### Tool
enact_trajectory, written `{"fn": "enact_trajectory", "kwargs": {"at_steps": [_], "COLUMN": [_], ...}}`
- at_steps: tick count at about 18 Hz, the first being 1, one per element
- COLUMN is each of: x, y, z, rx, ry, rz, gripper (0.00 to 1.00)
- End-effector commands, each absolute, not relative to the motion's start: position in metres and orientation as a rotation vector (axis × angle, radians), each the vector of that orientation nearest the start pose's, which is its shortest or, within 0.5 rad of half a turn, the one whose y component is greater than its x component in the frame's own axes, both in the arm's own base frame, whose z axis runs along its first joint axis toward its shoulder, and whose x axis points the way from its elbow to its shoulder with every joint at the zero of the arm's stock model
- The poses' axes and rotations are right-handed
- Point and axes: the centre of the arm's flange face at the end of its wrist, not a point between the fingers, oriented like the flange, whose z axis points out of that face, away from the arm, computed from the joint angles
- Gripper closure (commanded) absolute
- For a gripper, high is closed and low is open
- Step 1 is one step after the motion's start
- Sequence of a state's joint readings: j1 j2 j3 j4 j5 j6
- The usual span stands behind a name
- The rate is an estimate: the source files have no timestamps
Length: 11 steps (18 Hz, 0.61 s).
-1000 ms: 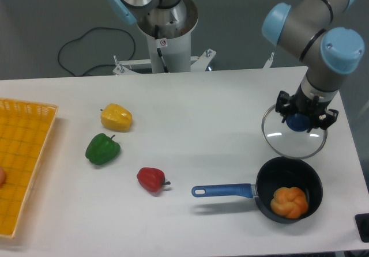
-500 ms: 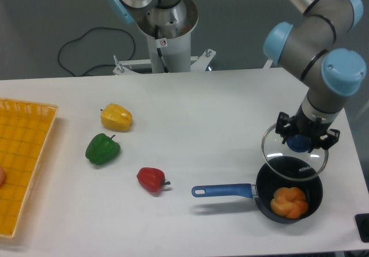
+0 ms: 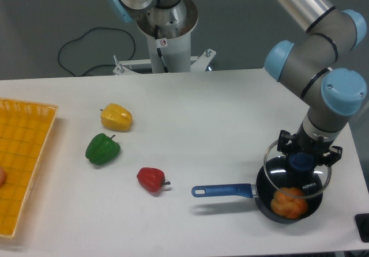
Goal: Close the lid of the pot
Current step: 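Carry the glass lid over the dark pot and lower it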
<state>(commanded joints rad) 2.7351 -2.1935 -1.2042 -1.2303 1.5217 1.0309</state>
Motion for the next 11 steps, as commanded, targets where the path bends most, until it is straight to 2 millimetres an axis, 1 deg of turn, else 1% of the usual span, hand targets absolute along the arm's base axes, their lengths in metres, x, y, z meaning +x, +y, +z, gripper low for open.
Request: {"fn": "enact_trajectory", "kwargs": {"at_steps": [1, 2, 6, 7, 11], "x": [-0.621, -0.618, -0.619, -0.618, -0.624], "y": [0.419, 0.425, 0.428, 0.431, 0.439], "z": [0.317, 0.317, 0.312, 0.312, 0.313], "rx": [-3.049, -3.047, -3.045, -3.044, -3.044], "ry": [-0.21, -0.198, -0.195, -0.188, -0.177], "rz": [0.086, 0.095, 0.106, 0.108, 0.126], "gripper": [0.59, 0.59, 0.59, 0.59, 0.59]}}
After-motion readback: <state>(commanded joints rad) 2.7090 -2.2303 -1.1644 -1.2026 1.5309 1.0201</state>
